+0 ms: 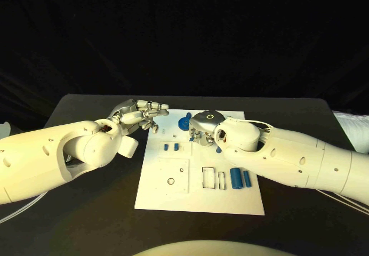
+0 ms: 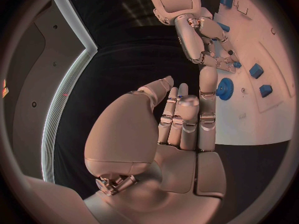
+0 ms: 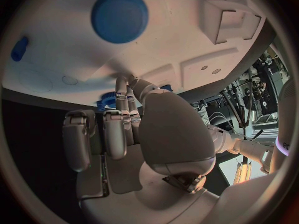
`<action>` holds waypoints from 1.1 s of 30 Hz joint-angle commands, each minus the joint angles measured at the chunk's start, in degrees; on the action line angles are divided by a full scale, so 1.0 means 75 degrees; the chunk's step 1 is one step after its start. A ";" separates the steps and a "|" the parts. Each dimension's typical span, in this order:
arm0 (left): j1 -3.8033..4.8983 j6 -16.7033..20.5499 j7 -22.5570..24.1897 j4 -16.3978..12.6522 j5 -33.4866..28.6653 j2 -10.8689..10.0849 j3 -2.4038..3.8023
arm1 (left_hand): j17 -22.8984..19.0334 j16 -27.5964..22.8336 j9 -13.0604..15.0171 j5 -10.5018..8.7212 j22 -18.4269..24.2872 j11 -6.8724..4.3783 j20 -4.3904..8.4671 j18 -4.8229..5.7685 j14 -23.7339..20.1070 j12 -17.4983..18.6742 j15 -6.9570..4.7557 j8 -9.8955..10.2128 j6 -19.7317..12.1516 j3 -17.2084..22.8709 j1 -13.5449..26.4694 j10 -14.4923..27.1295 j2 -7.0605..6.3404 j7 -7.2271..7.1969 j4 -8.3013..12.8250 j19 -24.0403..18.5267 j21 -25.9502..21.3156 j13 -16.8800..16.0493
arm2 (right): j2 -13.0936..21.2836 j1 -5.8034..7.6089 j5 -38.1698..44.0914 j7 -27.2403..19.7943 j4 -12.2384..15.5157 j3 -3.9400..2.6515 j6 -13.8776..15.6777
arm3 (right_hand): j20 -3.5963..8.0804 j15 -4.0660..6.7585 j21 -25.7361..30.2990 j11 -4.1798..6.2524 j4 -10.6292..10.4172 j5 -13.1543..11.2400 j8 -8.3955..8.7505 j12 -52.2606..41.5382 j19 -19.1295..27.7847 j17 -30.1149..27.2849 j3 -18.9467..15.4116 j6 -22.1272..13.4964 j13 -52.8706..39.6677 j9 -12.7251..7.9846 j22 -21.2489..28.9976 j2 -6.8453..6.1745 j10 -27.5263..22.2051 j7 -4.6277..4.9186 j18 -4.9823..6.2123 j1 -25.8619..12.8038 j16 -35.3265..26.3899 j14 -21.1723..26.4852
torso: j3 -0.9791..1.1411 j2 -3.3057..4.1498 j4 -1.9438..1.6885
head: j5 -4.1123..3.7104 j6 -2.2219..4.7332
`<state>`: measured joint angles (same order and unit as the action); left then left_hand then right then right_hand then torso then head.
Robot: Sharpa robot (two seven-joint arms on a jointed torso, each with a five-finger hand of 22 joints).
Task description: Assemble the parts on the task board
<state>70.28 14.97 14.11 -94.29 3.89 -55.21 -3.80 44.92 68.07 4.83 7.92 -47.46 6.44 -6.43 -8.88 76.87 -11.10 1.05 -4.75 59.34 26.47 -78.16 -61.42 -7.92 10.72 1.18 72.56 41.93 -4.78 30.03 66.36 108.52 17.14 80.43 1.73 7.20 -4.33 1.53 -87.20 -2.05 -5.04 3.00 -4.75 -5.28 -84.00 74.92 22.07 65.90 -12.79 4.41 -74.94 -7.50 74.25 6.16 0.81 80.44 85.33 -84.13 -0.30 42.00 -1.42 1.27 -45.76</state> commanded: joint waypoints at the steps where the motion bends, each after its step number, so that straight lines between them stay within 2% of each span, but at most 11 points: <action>1: 0.0005 -0.0090 0.0021 -0.0010 0.0024 0.0015 0.0004 | -0.0011 0.0026 -0.0009 0.0015 0.0005 0.0016 -0.0046 -0.0134 -0.0044 -0.0051 0.0026 -0.0019 -0.0053 -0.0014 -0.0028 0.0051 0.0044 0.0003 0.0052 -0.0012 -0.0038 0.0008 | -0.0002 -0.0007 0.0033 -0.0134 0.0008 0.0003 -0.0046 | 0.0022 0.0062 0.0018 -0.0011 -0.0001 -0.0030 -0.0051 -0.0035 -0.0507 0.1202 0.0038 0.0076 -0.0009 0.0017 -0.1542 0.0078 0.0082 -0.0009 0.0030 -0.0013 0.0027 -0.0606 | 0.0001 0.0005 -0.0003 | -0.0003 -0.0009; 14: 0.0005 -0.0080 0.0008 -0.0019 0.0024 0.0011 0.0004 | -0.0016 0.0026 -0.0010 0.0016 0.0007 0.0017 -0.0046 -0.0135 -0.0046 -0.0059 0.0026 -0.0022 -0.0054 -0.0008 -0.0040 0.0057 0.0050 0.0004 0.0059 -0.0013 -0.0041 0.0009 | -0.0023 -0.0006 0.0088 -0.0017 -0.0057 0.0003 -0.0181 | 0.0052 0.0088 0.0021 0.0017 -0.0011 -0.0031 -0.0070 -0.0035 -0.0506 0.1213 0.0033 0.0197 -0.0011 0.0028 -0.1541 0.0132 0.0179 -0.0040 0.0031 -0.0036 0.0034 -0.0609 | 0.0000 0.0000 -0.0007 | -0.0005 -0.0007; 33: 0.0005 -0.0048 -0.0006 -0.0038 0.0024 0.0001 0.0003 | -0.0031 0.0021 -0.0013 0.0015 0.0011 0.0019 -0.0047 -0.0136 -0.0051 -0.0070 0.0027 -0.0026 -0.0057 -0.0005 -0.0050 0.0065 0.0053 0.0007 0.0066 -0.0013 -0.0045 0.0011 | -0.0016 -0.0002 0.0145 0.0107 -0.0201 0.0003 -0.0757 | 0.0059 0.0088 0.0019 0.0013 0.0003 -0.0031 -0.0032 0.0021 -0.0508 0.1238 0.0057 0.0184 0.0011 0.0014 -0.1545 0.0183 0.0145 -0.0042 0.0029 -0.0010 0.0052 -0.0614 | 0.0000 -0.0002 -0.0007 | -0.0005 -0.0034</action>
<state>70.28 15.01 13.88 -94.42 3.90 -55.26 -3.80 44.73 68.07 4.78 7.92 -47.47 6.65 -6.43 -8.87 76.88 -11.49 1.05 -4.76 59.35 26.31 -78.17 -61.21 -7.92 10.72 1.34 72.56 41.93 -4.79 29.79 66.68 108.69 16.95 79.40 1.45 5.30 -4.32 1.75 -87.20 -1.86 -5.06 2.95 -4.78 -5.42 -84.00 74.90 22.06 66.91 -12.79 4.42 -74.92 -6.47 75.25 5.92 0.81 80.38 85.32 -83.91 -0.31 42.01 -1.45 1.24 -46.03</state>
